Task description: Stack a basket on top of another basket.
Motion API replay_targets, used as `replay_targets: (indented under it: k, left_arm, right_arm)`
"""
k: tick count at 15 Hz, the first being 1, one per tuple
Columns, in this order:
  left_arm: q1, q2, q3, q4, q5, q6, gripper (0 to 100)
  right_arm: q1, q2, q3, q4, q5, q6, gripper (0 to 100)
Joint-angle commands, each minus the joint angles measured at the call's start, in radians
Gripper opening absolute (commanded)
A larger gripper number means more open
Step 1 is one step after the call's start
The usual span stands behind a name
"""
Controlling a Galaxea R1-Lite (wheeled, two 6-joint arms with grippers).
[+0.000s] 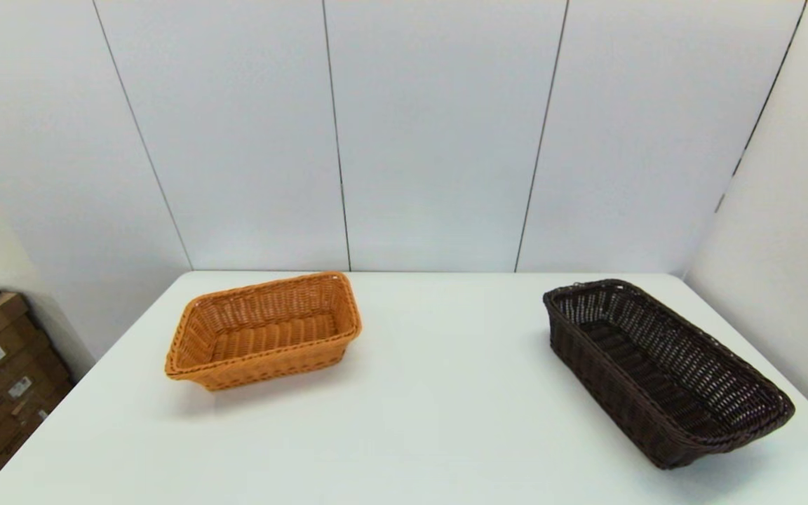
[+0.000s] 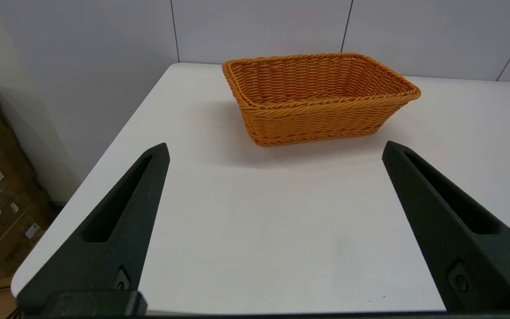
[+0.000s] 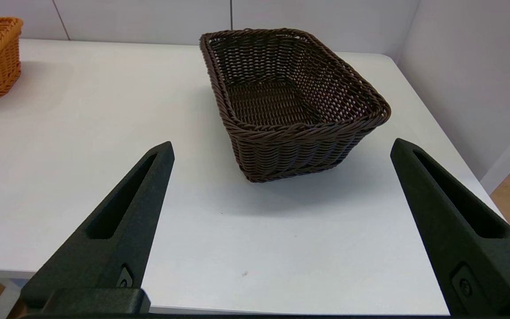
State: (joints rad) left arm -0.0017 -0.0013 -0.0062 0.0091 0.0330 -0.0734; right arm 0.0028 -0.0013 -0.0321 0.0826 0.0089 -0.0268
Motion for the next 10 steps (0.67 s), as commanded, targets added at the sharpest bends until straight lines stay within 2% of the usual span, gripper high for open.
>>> replay_targets:
  k: [1,10]
  left_arm:
    - [0.000,0.000,0.000,0.000,0.001,0.000,100]
    - [0.000,0.000,-0.008,0.009,-0.001,0.018,100]
  right_arm:
    - [0.000,0.001,0.000,0.000,0.000,-0.001,100]
    - [0.000,0.000,0.000,0.000,0.000,-0.001,100]
